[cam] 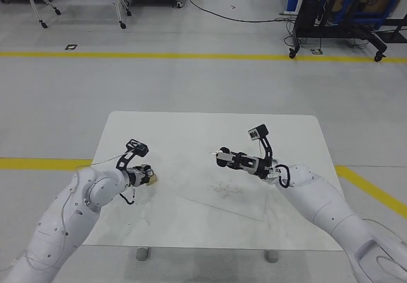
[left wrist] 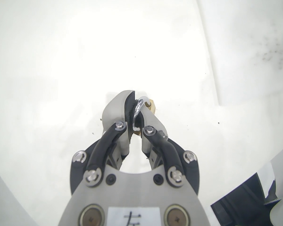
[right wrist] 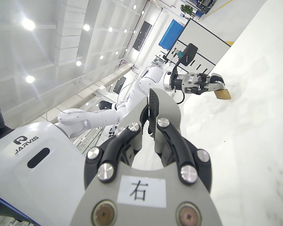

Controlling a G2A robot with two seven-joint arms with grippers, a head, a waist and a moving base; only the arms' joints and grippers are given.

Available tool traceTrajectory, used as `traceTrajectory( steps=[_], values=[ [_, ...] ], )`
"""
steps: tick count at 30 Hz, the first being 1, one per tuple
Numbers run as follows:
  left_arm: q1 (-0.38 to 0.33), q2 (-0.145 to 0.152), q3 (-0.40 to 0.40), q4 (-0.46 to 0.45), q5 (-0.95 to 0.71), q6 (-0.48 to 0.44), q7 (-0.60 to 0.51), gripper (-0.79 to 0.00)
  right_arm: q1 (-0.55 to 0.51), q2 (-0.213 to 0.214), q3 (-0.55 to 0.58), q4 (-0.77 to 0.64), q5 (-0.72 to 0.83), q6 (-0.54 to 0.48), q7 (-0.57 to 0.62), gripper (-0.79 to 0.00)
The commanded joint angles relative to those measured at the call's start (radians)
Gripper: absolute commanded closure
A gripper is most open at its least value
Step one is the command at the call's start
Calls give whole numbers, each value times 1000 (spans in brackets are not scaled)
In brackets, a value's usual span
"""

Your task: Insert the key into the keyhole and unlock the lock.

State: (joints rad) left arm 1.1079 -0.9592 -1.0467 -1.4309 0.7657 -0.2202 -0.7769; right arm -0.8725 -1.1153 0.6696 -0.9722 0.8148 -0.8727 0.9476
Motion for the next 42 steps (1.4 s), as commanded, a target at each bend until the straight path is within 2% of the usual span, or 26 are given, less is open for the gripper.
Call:
traceTrajectory(
  steps=[1, 5, 9, 16, 18, 20, 23, 24, 28, 31, 34, 40, 42],
  values=[
    [8, -2, -19, 9, -53, -12, 63, 0, 0, 0, 0, 0, 0, 0, 0, 0],
    [36, -4, -67, 6, -215, -107, 168, 0, 0, 0, 0, 0, 0, 0, 0, 0],
    [44, -2, -79, -30, -264, -232, 167, 0, 0, 0, 0, 0, 0, 0, 0, 0],
    [46, -2, -76, -36, -254, -233, 164, 0, 0, 0, 0, 0, 0, 0, 0, 0],
    [42, -10, -53, -18, -338, -223, 125, 0, -9, -5, -5, -21, -8, 41, -23, 0],
    [5, -25, -28, 43, -550, -247, 57, 0, -8, -16, -14, -34, -8, 76, -41, 0],
    [-87, -50, 12, 164, -833, -208, -94, 0, 6, -42, -34, -20, -9, 113, -82, 0],
    [-117, -59, 27, 203, -920, -161, -151, 0, 10, -52, -44, -14, -13, 118, -93, 0],
    [-222, -94, 69, 318, -1127, -48, -251, 0, 33, -91, -65, 33, -20, 112, -149, 0],
    [-275, -117, 99, 396, -1197, -4, -281, 0, 48, -114, -68, 59, -32, 90, -198, 0],
    [-311, -136, 124, 469, -1223, -13, -283, 0, 44, -125, -63, 45, 17, 91, -191, 0],
    [-314, -138, 126, 477, -1224, -18, -283, 0, 44, -125, -63, 45, 17, 91, -191, 0],
    [-299, -139, 113, 466, -1249, 13, -222, 0, 44, -125, -63, 45, 17, 91, -191, 0]
  ],
)
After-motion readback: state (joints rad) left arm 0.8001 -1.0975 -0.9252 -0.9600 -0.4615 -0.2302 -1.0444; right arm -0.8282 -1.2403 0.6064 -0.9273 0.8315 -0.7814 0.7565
